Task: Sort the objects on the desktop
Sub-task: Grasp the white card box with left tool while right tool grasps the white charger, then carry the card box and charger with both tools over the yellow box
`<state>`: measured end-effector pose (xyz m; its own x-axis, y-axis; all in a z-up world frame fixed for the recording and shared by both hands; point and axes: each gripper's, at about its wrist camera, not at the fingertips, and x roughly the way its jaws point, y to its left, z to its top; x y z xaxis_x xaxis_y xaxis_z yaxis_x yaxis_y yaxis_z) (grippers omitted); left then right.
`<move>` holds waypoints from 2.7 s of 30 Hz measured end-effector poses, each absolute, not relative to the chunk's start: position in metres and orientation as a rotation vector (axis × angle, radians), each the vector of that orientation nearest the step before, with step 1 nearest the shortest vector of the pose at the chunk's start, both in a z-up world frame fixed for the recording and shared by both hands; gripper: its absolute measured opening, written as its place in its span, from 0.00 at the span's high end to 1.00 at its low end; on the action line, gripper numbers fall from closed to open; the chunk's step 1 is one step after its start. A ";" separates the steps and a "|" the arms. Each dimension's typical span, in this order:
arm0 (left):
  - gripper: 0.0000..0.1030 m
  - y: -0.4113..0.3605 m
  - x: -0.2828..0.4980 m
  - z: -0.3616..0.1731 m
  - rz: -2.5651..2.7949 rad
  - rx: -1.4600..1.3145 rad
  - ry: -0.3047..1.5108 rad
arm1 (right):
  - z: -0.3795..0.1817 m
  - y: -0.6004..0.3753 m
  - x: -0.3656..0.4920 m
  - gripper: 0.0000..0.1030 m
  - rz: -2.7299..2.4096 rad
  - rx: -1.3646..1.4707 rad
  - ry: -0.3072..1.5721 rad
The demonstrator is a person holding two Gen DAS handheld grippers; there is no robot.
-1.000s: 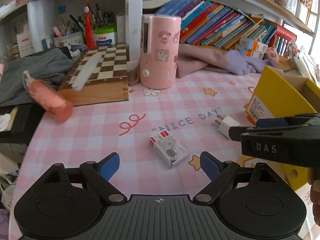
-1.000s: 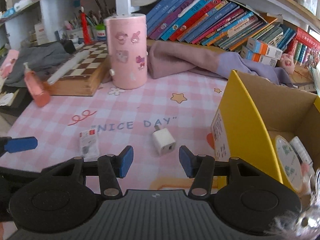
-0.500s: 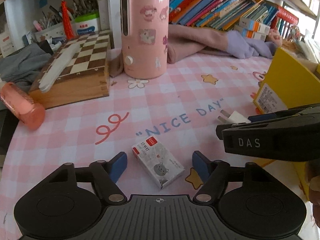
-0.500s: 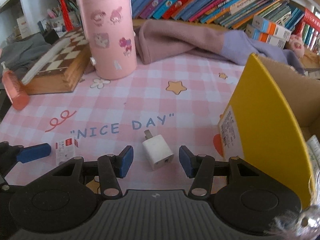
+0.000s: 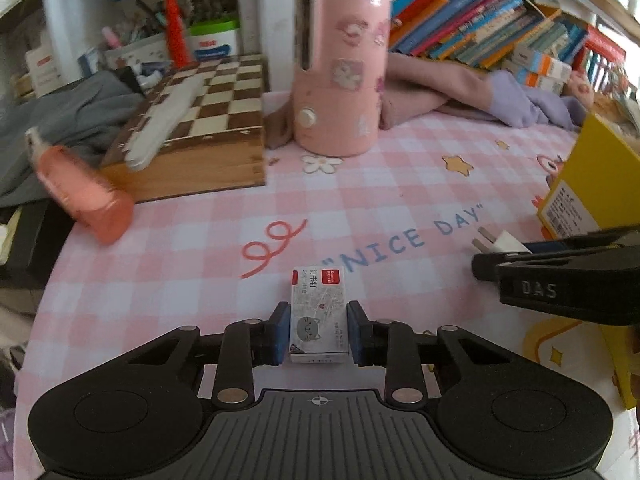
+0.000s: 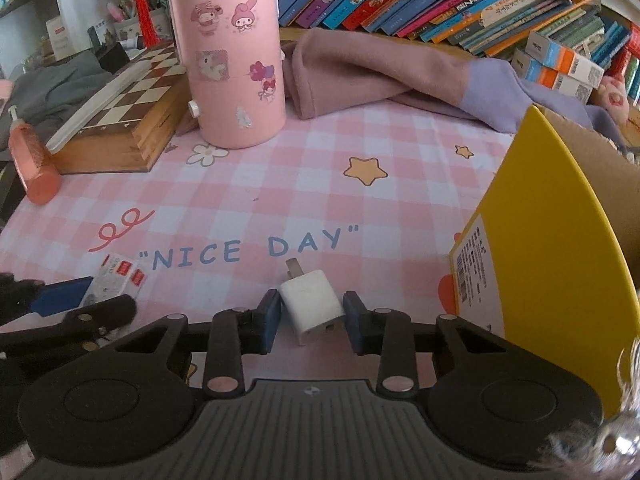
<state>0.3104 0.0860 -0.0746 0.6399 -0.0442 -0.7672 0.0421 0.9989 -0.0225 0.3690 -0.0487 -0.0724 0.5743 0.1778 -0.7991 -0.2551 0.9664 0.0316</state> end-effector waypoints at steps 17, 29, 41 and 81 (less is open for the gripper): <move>0.73 0.106 0.223 -0.001 -0.074 -0.092 0.722 | -0.013 -0.060 0.290 0.69 0.335 -0.054 0.772; 0.73 0.107 0.148 0.028 -0.161 -0.114 0.648 | 0.010 -0.069 0.201 0.69 0.334 -0.049 0.724; 0.73 0.104 0.070 0.030 -0.248 -0.133 0.667 | 0.010 -0.090 0.102 0.69 0.283 -0.044 0.743; 0.73 -0.001 0.047 0.012 -0.687 0.029 0.727 | 0.002 -0.186 -0.002 0.69 -0.120 0.099 0.809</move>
<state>0.0471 -0.0008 0.0120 0.5402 -0.5685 -0.6205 0.5879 0.7825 -0.2052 -0.0024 -0.1860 0.0021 0.6840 -0.0687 -0.7262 0.1443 0.9886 0.0424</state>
